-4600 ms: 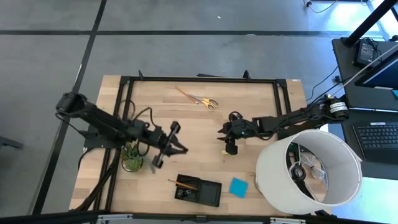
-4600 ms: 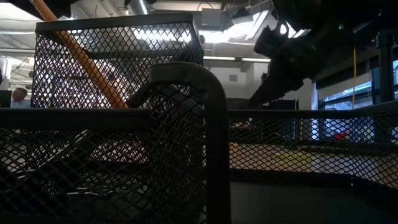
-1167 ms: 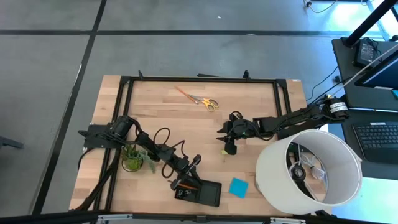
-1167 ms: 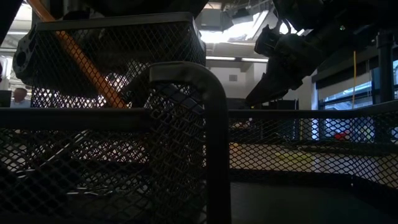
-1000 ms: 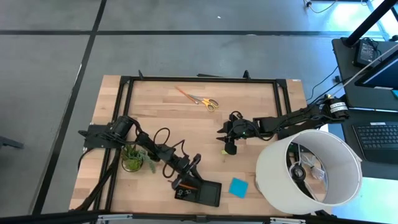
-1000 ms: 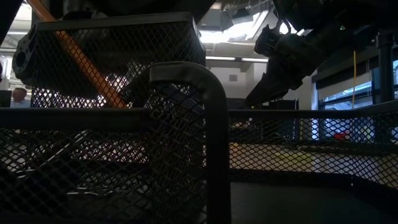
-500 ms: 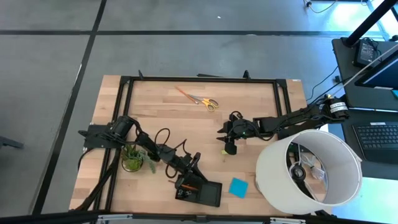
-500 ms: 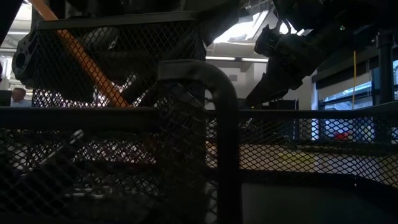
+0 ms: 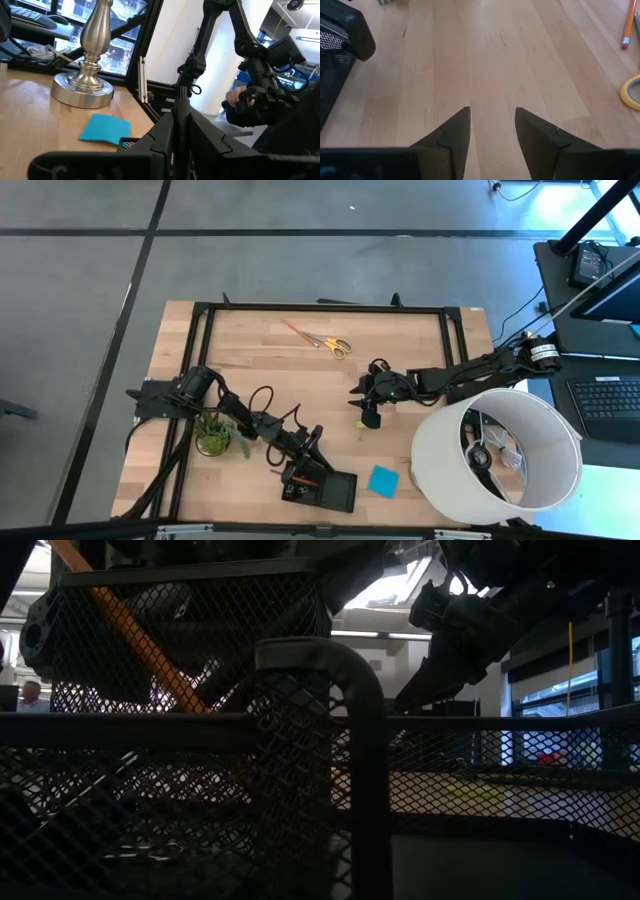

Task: Pick and place office supplies into organizer
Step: Put the left black pen into the black desk organizer

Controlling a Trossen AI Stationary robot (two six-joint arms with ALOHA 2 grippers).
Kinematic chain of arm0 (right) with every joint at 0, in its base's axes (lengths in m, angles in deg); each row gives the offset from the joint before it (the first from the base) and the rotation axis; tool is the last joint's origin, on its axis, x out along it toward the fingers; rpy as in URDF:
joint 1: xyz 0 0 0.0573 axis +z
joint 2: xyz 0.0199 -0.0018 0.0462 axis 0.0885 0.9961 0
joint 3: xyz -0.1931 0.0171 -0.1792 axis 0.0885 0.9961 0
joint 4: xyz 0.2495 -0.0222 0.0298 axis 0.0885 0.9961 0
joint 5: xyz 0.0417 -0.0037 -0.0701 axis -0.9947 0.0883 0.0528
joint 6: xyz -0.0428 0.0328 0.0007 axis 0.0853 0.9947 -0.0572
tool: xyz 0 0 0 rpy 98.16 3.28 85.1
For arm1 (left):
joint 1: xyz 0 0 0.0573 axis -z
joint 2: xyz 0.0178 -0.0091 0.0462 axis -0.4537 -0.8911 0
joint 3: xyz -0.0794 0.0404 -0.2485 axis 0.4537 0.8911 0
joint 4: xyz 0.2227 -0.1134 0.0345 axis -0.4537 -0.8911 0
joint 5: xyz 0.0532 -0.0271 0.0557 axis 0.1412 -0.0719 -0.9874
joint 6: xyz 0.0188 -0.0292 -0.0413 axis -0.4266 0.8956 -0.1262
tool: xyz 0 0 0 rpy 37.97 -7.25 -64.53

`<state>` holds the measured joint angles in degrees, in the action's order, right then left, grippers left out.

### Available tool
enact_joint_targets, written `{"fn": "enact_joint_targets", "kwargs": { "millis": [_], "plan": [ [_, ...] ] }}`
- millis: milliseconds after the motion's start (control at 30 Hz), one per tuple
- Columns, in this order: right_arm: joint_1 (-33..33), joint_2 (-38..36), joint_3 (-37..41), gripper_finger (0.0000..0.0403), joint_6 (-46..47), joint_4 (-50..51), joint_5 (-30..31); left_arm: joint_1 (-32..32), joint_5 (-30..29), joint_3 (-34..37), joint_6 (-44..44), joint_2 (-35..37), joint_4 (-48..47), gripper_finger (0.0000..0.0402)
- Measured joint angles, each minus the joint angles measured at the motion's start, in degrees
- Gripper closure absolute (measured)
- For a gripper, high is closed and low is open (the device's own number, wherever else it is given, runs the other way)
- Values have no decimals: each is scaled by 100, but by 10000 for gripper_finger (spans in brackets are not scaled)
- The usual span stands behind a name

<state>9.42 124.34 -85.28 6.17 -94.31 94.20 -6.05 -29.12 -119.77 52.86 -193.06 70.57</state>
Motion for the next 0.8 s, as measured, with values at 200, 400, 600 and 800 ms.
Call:
{"fn": "enact_joint_targets", "kwargs": {
  "millis": [200, 400, 600, 800],
  "plan": [
    [-1, 0, 0, 246, 1, 0, 0, 0, 1, 0, -2, 0, -6, 329],
    [-1, 0, 0, 246, 1, 0, -2, -4, 32, -2, -17, 0, -4, 316],
    [-1, 0, 0, 246, 3, 0, -2, -15, 72, -2, -20, 7, 7, 315],
    [-1, 0, 0, 246, 3, 11, -2, -13, 487, 4, -20, 28, 288, 315]
  ]
}}
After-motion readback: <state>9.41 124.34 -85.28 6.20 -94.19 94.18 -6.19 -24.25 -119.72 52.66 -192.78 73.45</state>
